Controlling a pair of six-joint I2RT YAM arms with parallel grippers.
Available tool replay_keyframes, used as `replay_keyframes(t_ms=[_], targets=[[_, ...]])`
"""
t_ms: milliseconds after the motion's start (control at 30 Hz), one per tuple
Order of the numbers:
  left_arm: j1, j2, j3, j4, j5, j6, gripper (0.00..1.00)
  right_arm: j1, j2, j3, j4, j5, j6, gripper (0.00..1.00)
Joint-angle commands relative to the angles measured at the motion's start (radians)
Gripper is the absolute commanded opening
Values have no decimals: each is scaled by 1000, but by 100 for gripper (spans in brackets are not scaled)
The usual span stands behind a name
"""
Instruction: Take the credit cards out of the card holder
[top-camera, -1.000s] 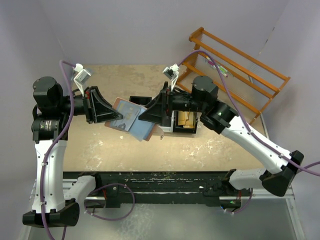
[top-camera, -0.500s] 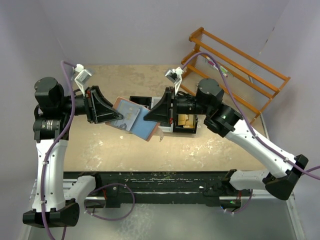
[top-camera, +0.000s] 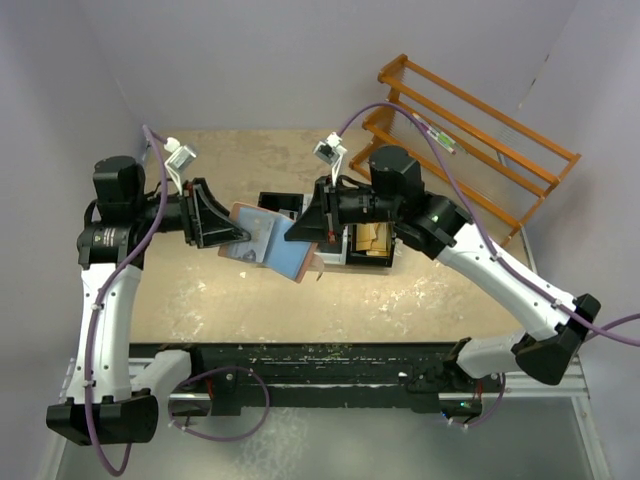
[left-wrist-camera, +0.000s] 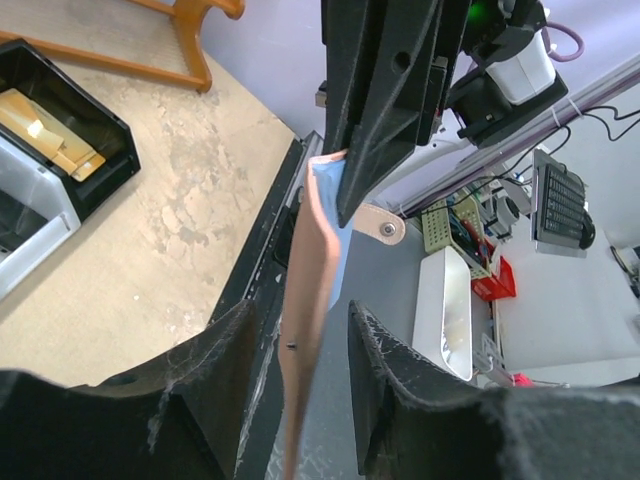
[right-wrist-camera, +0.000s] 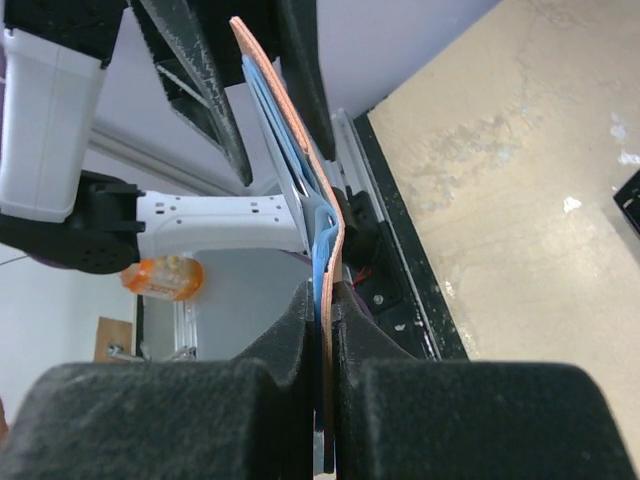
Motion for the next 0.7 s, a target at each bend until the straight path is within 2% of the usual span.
replay_keyframes(t_ms=[0, 200, 400, 500, 567, 633, 667], targets=[[0, -11, -38, 3, 49, 34, 43, 3, 14, 89, -70, 35, -28, 0], [-1, -6, -50, -43, 55, 81, 34, 3, 31, 115, -91, 43, -21, 0], [-1, 5, -42, -42, 84, 54, 16, 3, 24, 91, -59, -18, -1, 2], [-1, 6, -38, -23, 99, 11, 8, 1, 15, 76, -35, -46, -5, 21], [-1, -1, -38, 4, 103, -34, 6, 0, 14, 84, -34, -41, -9, 38], [-1, -11, -38, 54, 97, -89, 5, -1, 7, 110, -59, 20, -16, 58], [-1, -19, -39, 77, 89, -116, 4, -5, -1, 126, -78, 69, -21, 63]])
